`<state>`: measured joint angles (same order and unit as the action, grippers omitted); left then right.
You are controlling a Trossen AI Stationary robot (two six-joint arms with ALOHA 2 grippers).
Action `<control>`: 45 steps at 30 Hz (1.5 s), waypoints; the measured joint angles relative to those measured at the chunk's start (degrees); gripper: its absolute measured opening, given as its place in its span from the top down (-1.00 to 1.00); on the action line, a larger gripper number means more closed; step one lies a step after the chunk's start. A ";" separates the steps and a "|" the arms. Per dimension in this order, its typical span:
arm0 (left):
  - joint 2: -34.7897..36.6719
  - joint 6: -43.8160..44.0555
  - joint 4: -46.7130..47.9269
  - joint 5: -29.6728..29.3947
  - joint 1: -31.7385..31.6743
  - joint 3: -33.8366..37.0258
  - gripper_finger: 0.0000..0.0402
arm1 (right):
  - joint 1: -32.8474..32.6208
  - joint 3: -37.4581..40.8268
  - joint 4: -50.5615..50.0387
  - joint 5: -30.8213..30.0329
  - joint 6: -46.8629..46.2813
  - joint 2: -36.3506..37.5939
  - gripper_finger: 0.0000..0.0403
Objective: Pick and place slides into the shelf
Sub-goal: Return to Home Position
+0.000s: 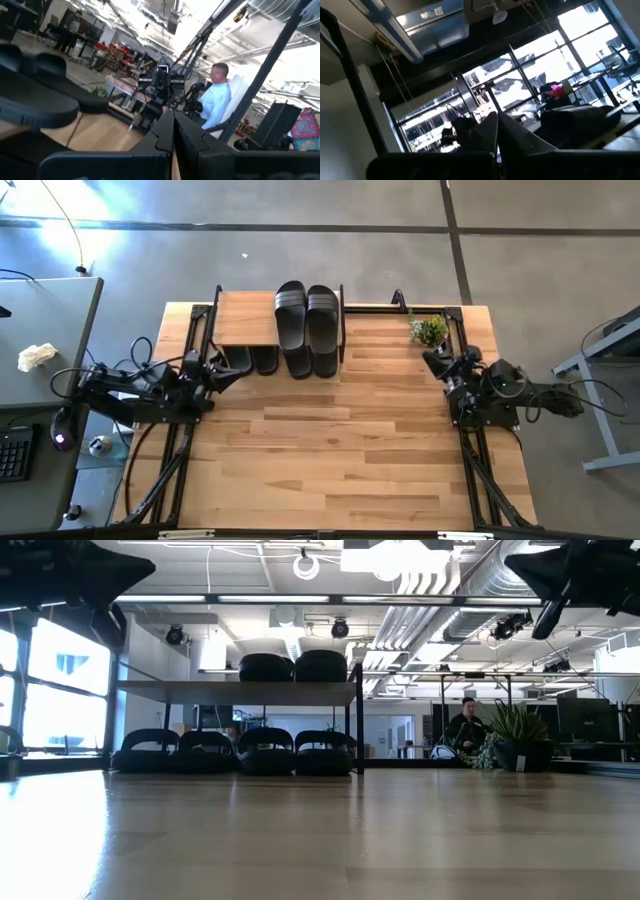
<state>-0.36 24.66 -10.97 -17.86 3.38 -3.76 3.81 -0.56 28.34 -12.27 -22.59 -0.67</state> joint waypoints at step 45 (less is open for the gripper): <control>-0.26 3.72 7.60 0.30 0.00 3.20 1.00 | 0.00 -0.07 -26.08 0.89 16.15 -0.48 1.00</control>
<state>-0.62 28.38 -3.38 -17.56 3.38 -0.56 3.81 -0.62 2.26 -11.39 -6.44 -1.15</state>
